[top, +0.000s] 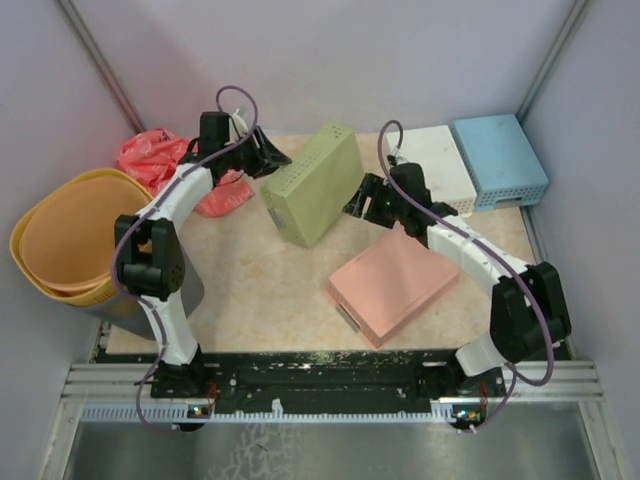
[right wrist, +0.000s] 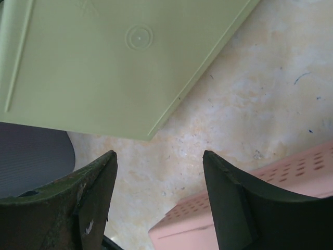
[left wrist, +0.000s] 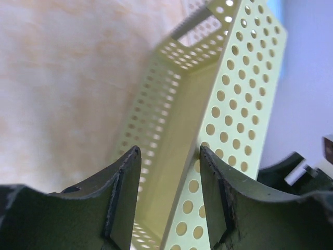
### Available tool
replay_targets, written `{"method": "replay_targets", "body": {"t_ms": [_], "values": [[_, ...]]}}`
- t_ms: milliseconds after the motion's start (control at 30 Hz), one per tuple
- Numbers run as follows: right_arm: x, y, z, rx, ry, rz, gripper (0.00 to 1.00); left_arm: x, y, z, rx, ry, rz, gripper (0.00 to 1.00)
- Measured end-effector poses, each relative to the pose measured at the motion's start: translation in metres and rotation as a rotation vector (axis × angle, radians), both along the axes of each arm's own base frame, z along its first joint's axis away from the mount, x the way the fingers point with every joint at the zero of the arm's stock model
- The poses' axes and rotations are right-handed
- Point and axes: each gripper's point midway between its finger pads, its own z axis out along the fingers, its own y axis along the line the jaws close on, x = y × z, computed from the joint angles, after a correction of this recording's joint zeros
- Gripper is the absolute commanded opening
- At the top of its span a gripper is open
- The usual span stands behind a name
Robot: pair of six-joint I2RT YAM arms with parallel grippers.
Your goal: Turn the large container upside down
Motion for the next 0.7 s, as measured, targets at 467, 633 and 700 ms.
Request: {"method": "replay_targets", "body": {"t_ms": [467, 633, 700], "values": [[0.023, 0.013, -0.035, -0.01, 0.066, -0.029, 0.64, 0.026, 0.07, 0.005, 0.385, -0.069, 0.201, 0.6], [0.04, 0.018, -0.056, -0.045, 0.111, -0.044, 0.38, 0.021, 0.077, 0.007, 0.436, -0.072, 0.211, 0.6], [0.051, 0.021, -0.061, -0.057, 0.12, -0.054, 0.34, 0.016, 0.076, 0.013, 0.448, -0.084, 0.204, 0.61]]}}
